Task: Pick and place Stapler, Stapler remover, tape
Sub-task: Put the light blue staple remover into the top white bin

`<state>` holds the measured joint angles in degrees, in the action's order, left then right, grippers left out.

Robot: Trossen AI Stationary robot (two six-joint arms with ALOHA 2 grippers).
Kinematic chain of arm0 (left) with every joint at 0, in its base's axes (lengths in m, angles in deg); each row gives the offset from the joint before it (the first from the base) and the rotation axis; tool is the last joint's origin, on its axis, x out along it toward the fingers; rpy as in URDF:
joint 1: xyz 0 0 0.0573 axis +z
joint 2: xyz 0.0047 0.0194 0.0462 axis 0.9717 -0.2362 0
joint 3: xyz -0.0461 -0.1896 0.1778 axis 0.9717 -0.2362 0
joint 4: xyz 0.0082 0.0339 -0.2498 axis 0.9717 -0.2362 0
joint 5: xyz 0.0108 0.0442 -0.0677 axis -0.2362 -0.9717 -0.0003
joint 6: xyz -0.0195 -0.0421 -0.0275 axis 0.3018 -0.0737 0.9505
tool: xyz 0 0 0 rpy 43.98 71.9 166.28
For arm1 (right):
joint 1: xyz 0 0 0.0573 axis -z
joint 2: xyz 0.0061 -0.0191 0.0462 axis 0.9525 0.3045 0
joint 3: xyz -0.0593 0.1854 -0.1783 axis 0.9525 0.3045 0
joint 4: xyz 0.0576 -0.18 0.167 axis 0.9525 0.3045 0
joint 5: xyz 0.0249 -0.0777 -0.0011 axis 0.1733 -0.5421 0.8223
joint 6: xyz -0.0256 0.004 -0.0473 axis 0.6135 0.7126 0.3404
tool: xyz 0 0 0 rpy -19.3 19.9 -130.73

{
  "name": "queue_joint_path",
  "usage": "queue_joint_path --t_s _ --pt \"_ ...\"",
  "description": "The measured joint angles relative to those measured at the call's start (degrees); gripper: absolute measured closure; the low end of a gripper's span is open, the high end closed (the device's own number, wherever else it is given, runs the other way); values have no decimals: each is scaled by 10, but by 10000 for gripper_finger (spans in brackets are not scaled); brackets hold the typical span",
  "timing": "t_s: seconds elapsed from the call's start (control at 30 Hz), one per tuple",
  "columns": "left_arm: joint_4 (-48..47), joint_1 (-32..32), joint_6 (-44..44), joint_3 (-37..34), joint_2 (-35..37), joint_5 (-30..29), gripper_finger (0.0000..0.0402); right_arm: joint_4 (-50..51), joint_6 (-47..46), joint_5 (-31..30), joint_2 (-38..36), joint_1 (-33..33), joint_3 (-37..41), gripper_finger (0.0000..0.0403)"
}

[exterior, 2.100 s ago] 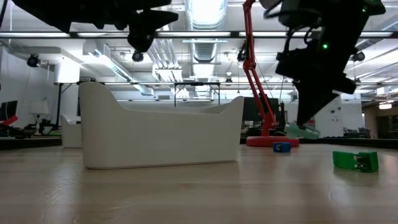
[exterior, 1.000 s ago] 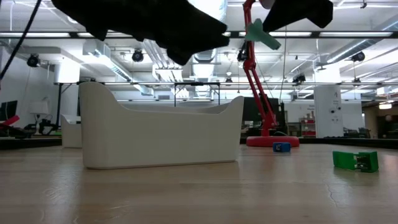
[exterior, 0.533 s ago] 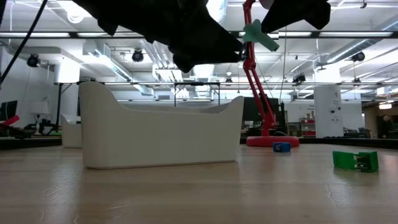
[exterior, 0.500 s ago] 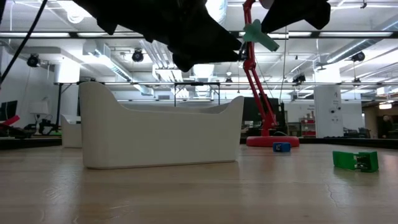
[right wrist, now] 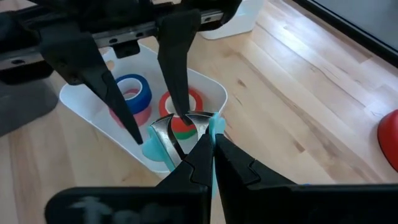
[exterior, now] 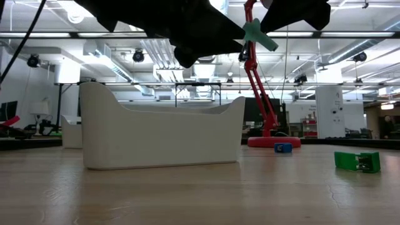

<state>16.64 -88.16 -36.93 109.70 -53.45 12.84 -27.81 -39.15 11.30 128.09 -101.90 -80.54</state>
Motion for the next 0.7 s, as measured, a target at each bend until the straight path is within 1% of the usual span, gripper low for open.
queue_joint_path --t_s 0.53,0.7 --pt "7 -1 5 -1 0 -4 284 -14 -1 0 0 5 2 394" --pt "12 -1 5 -1 0 -7 290 -49 19 2 0 11 11 394"
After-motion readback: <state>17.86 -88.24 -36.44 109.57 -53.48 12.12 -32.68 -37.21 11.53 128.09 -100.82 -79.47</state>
